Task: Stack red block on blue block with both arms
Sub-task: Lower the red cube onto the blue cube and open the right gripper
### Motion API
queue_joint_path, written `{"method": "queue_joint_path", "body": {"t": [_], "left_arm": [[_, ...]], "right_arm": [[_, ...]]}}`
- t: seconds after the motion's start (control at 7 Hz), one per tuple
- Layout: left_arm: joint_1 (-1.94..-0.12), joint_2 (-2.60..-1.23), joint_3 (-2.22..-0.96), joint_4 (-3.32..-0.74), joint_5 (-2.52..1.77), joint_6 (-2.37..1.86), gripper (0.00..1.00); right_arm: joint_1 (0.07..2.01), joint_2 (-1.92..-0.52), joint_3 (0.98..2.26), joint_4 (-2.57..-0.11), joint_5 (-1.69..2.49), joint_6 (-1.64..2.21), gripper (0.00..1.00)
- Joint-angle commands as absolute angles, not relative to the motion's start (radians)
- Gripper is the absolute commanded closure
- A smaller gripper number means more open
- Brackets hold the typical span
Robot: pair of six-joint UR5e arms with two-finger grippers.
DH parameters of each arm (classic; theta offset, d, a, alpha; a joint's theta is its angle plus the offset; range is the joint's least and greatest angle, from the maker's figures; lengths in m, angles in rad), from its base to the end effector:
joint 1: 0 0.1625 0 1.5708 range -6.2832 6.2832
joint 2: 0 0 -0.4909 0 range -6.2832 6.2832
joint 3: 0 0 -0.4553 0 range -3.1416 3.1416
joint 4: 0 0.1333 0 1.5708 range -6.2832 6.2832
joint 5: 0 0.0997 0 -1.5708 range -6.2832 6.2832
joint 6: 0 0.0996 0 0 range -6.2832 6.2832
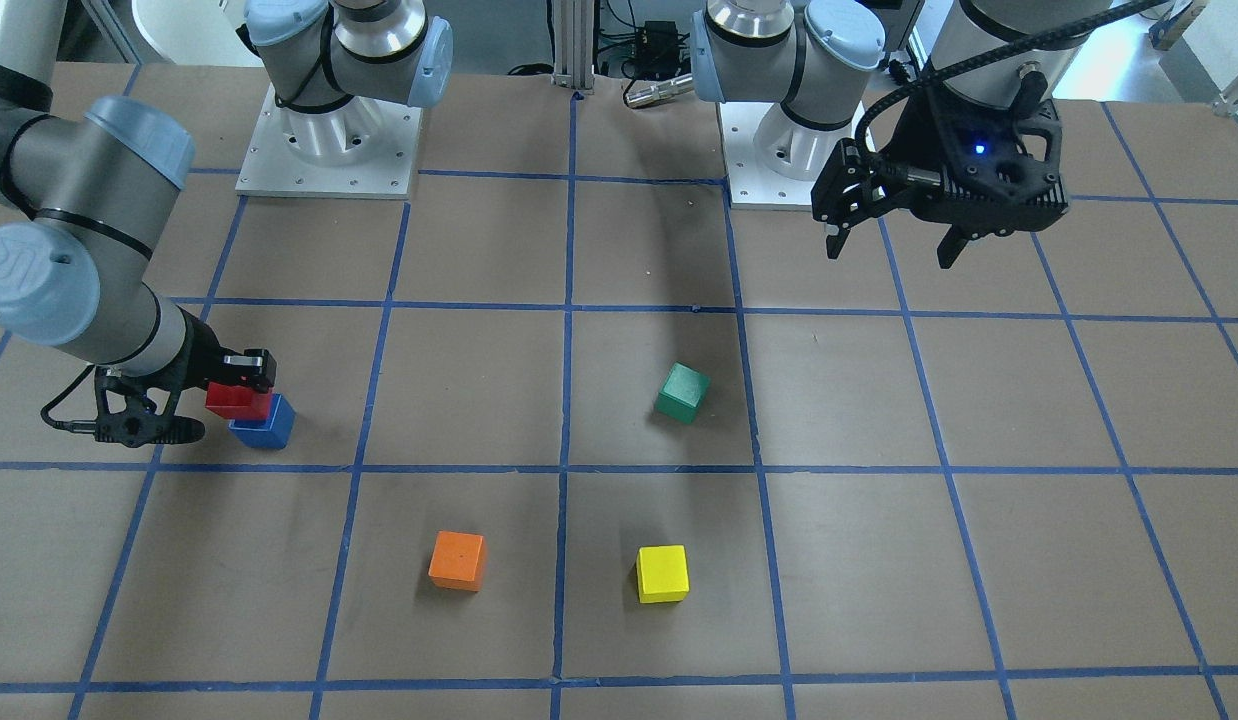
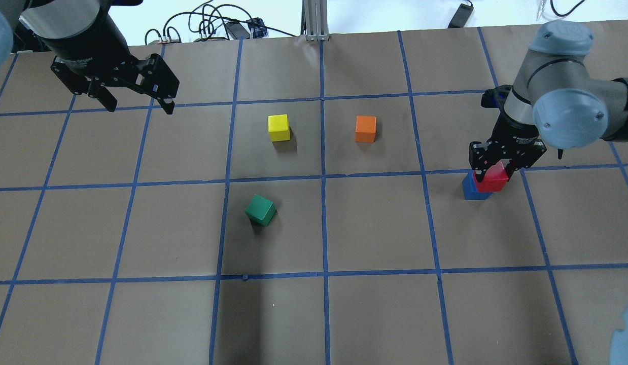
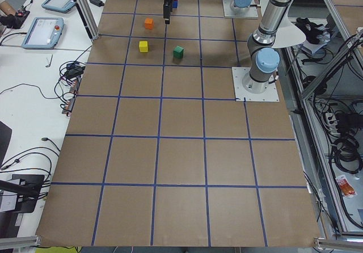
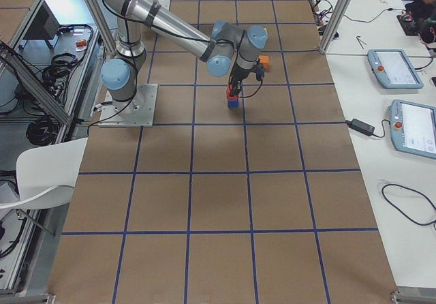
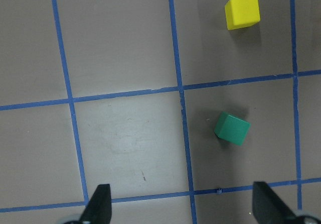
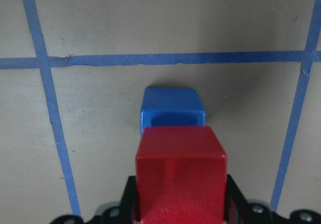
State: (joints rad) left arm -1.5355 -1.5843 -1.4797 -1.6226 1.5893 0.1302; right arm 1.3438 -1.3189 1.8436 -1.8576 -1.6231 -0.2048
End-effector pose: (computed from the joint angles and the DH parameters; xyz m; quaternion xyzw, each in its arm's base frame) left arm -0.1115 -0.5671 0.5917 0.0473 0.9988 -0.0121 0.0103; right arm -0.0079 -0.6036 0.2897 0.0079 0.9926 0.1214 0.0000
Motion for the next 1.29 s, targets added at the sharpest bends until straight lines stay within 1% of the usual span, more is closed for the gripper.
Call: {"method": "queue_joint_path", "body": {"t": [0.0, 0.14, 0.29, 0.43, 0.86, 1.0, 1.14], "left_arm": [[-1.536, -1.588, -1.477, -1.620, 1.588, 0.127, 0.00], [-1.536, -1.586, -1.482, -1.621, 1.591, 0.127, 0.00], [-1.536, -1.592, -1.479, -1.620, 1.591, 0.127, 0.00], [-1.536, -1.589, -1.482, -1.621, 1.595, 0.127, 0.00], [-1.536, -1.589, -1.482, -1.620, 1.592, 0.127, 0.00], [-1.536, -1.589, -1.482, -1.620, 1.592, 0.127, 0.00], [-1.536, -1.589, -1.482, -1.620, 1.592, 0.127, 0.00]], "right_arm": [[1.344, -1.318, 1.844, -1.858, -1.623, -0.207, 0.88], [1.344, -1.316, 1.844, -1.858, -1.623, -0.207, 0.61], [1.344, -1.316, 1.844, -1.858, -1.623, -0.199, 0.39], [1.344, -1.316, 1.844, -1.856, -1.624, -0.205, 0.28], [1.344, -1.325, 1.838, -1.850, -1.628, -0.204, 0.20], [1.344, -1.344, 1.815, -1.847, -1.626, -0.203, 0.09], [1.350, -1.391, 1.778, -1.820, -1.626, -0.202, 0.00]]}}
